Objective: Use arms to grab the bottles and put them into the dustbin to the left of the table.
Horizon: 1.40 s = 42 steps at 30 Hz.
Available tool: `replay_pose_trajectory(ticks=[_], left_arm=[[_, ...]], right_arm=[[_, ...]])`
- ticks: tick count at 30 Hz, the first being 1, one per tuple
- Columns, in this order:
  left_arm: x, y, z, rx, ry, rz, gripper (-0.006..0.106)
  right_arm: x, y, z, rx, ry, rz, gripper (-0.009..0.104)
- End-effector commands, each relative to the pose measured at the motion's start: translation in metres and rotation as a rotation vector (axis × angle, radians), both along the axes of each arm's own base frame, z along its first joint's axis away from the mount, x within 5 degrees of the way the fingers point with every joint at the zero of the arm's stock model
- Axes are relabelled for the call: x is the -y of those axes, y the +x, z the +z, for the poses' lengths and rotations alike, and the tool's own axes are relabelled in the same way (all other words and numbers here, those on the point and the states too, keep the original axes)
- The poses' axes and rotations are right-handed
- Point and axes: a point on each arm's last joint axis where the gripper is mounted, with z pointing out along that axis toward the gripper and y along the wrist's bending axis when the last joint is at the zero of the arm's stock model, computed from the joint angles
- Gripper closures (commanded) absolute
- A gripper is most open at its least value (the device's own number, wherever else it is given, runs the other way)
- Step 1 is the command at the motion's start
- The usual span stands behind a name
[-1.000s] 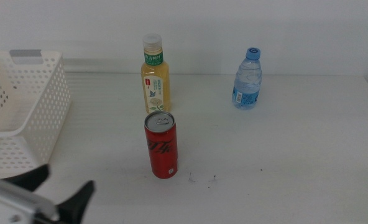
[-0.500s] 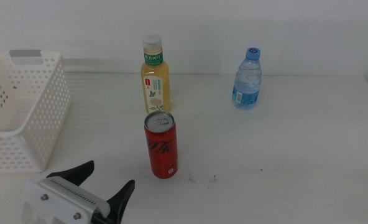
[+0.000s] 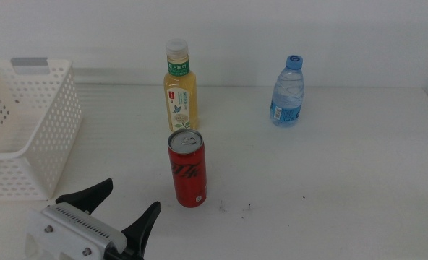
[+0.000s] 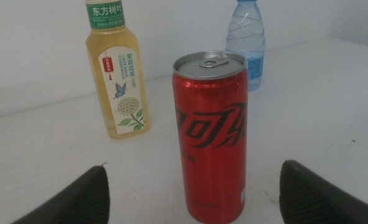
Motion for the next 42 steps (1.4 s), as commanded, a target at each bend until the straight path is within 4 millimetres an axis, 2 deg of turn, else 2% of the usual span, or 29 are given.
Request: replay_pose_trajectory(ticks=[1,8,12,23,31,42], left_arm=[[0.001,0.0,0.001,0.012,-0.014,-0.004,0.007],[0.006,0.002,-0.001,0.016,0.019,-0.045,0.007],[0.008,0.011,-0.016,-0.072,0.031,-0.062,0.007],[0.023,0.066,-0.031,-0.114,-0.011,-0.109,0.007],[0.04,0.095,-0.041,-0.116,-0.033,-0.134,0.007],[0.061,0.131,-0.045,-0.075,-0.083,-0.164,0.007]], right_arm=[[0.001,0.0,0.0,0.011,-0.01,-0.007,0.015],[0.001,0.0,0.0,0.011,-0.01,-0.007,0.015],[0.001,0.0,0.0,0.011,-0.01,-0.007,0.015],[0.001,0.0,0.0,0.011,-0.01,-0.007,0.015],[0.001,0.0,0.0,0.011,-0.01,-0.007,0.015],[0.001,0.0,0.0,0.011,-0.01,-0.007,0.015]])
